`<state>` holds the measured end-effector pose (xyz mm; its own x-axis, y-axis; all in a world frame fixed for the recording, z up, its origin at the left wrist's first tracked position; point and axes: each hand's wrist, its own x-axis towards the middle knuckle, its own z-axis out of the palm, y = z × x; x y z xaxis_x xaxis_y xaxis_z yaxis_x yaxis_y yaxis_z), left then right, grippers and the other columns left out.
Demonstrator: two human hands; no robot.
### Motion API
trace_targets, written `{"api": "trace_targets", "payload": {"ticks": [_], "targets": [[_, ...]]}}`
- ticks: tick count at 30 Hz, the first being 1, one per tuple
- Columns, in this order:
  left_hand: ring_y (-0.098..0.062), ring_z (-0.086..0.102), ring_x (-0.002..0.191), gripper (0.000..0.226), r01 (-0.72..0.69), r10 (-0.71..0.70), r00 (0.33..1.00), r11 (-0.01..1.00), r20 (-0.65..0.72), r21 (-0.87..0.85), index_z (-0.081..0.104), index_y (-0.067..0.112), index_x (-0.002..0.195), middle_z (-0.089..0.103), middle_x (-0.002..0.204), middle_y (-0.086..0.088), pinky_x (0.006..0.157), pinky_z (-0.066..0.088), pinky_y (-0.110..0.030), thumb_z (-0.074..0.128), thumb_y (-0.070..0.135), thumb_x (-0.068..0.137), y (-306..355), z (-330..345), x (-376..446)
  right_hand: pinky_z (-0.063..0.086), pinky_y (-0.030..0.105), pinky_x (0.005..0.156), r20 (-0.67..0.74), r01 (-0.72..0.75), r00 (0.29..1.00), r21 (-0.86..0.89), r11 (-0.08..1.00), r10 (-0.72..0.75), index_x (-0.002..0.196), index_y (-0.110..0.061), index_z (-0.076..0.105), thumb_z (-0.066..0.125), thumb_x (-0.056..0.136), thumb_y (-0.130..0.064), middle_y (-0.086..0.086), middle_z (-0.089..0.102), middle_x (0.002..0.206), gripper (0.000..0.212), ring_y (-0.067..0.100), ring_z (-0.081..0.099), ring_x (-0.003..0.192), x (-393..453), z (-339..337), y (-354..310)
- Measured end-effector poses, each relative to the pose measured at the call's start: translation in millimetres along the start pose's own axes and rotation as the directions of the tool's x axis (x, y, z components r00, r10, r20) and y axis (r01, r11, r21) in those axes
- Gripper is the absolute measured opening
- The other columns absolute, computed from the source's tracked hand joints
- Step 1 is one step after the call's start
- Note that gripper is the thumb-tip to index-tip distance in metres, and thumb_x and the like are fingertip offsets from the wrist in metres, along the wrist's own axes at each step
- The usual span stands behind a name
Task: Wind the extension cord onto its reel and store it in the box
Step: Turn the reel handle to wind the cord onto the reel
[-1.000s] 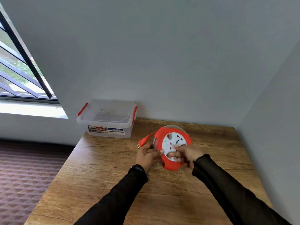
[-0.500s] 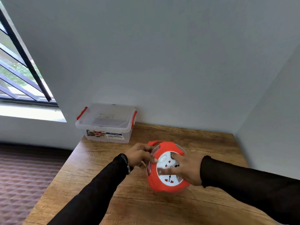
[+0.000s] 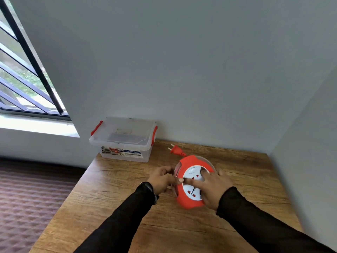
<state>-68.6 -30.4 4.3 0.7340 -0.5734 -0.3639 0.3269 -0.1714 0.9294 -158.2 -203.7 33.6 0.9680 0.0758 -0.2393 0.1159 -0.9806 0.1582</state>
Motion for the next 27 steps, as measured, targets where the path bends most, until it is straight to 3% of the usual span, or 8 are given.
{"api": "trace_targets", "payload": {"ticks": [7,11,16,18,20,24,27], "targets": [[-0.016,0.069,0.069,0.028,0.024,-0.024,1.0,0.999,-0.002,-0.046,0.066,0.012,0.106,0.07,0.09,-0.004,0.053,0.055,-0.027,0.068,0.003,0.08,-8.3,11.5,1.0,0.037,0.043,0.1,-0.017,-0.127,0.991,0.154,0.98,0.131,0.138,-0.056,0.01,0.043,0.087,-0.036,0.008,0.041,0.142,0.064,0.027,0.049,0.124,-6.1,16.2,-2.0],[-0.016,0.07,0.066,0.028,0.052,-0.051,0.998,0.998,0.028,-0.045,0.066,0.01,0.108,0.071,0.088,-0.003,0.055,0.058,-0.03,0.068,0.003,0.08,-10.8,35.2,10.5,0.031,0.044,0.104,0.02,-0.206,0.978,0.177,0.962,0.206,0.139,-0.056,0.012,0.043,0.089,-0.036,0.007,0.038,0.144,0.062,0.025,0.046,0.126,-19.2,26.4,11.9],[-0.008,0.059,0.051,0.026,0.014,-0.015,1.0,0.999,0.009,0.053,0.061,0.014,0.106,0.061,0.087,0.0,0.048,0.049,-0.023,0.063,0.0,0.084,-8.5,99.8,30.2,0.039,0.041,0.102,0.164,-0.405,0.914,0.272,0.873,0.372,0.141,-0.054,0.016,0.05,0.086,-0.029,0.008,0.04,0.141,0.069,0.029,0.041,0.128,-42.5,52.7,53.0],[-0.01,0.059,0.064,0.036,-0.016,0.009,0.998,0.993,0.062,0.116,0.056,0.013,0.116,0.058,0.093,0.004,0.054,0.048,-0.022,0.065,0.001,0.083,-6.4,128.1,35.7,0.039,0.04,0.105,0.233,-0.494,0.867,0.279,0.823,0.441,0.142,-0.052,0.015,0.051,0.086,-0.03,0.01,0.039,0.143,0.07,0.031,0.038,0.131,-57.6,63.9,72.1],[-0.01,0.058,0.083,0.044,-0.071,0.045,0.992,0.97,0.115,0.233,0.052,0.018,0.119,0.056,0.098,0.006,0.069,0.049,-0.021,0.069,0.003,0.081,-6.8,151.6,39.3,0.035,0.04,0.108,0.309,-0.567,0.815,0.253,0.784,0.49,0.143,-0.051,0.016,0.056,0.086,-0.033,0.011,0.034,0.147,0.072,0.033,0.032,0.135,-72.8,70.6,89.0],[-0.01,0.058,0.098,0.048,-0.106,0.041,0.984,0.914,0.172,0.391,0.052,0.02,0.121,0.058,0.11,0.006,0.089,0.053,-0.028,0.069,0.006,0.078,-10.5,190.8,39.3,0.025,0.041,0.114,0.351,-0.629,0.77,0.275,0.727,0.532,0.143,-0.049,0.021,0.056,0.086,-0.045,0.01,0.026,0.152,0.067,0.034,0.025,0.139,-91.9,79.4,116.4],[-0.008,0.056,0.09,0.051,-0.117,0.031,0.982,0.874,0.187,0.472,0.049,0.016,0.126,0.057,0.101,0.011,0.083,0.052,-0.025,0.067,0.006,0.08,-12.4,206.8,38.2,0.021,0.039,0.117,0.355,-0.624,0.78,0.364,0.692,0.516,0.142,-0.045,0.031,0.048,0.091,-0.045,0.006,0.023,0.156,0.053,0.031,0.022,0.142,-93.1,83.3,127.1]]}}
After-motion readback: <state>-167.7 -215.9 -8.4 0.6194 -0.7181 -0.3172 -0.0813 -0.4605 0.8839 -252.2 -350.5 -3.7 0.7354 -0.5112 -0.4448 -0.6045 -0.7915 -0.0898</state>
